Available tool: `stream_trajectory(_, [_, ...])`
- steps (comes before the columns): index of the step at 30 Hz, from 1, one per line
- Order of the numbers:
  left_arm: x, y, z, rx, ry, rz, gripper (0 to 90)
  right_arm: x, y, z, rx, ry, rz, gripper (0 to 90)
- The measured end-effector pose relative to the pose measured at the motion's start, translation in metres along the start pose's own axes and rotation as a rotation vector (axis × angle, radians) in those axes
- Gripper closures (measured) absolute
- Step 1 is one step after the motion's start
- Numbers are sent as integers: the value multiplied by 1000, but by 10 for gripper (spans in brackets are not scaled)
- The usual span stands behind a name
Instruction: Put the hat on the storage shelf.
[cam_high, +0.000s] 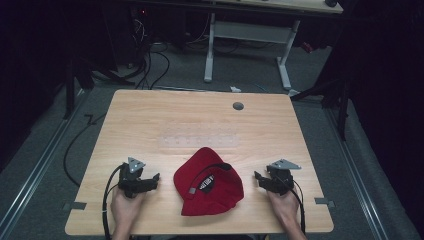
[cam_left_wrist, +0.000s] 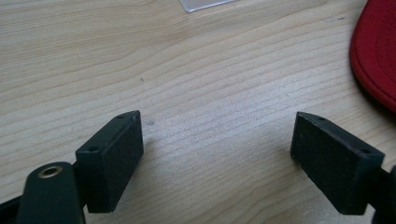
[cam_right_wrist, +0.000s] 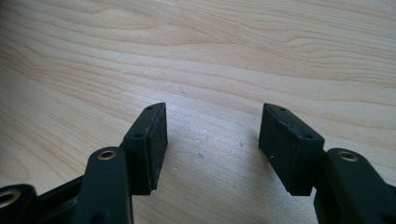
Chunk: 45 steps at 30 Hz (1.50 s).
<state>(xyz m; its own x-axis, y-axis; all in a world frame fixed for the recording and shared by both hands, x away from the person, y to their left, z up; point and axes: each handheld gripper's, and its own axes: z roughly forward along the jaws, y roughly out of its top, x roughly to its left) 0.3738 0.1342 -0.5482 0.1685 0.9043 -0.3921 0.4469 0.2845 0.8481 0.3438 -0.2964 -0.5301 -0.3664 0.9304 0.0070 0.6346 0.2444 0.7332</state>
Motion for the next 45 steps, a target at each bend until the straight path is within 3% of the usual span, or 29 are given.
stream_trajectory(8, [0,0,0,-1,1,-1,175,-3,-2,-7,-15,27,32,456])
stream_trajectory(13, [0,0,0,-2,1,-1,174,-3,-3,-14,-48,54,73,409])
stream_trajectory(23, [0,0,0,0,1,-2,175,1,-2,-35,-90,116,78,400])
stream_trajectory(29, [0,0,0,-1,1,-2,174,17,8,-54,-143,188,26,403])
stream_trajectory(34, [0,0,0,-1,2,-3,175,33,17,-62,-149,243,-24,402])
stream_trajectory(42, [0,0,0,0,1,-2,175,48,30,-68,-167,305,-64,396])
stream_trajectory(45, [0,0,0,0,1,-1,175,58,42,-63,-160,334,-97,395])
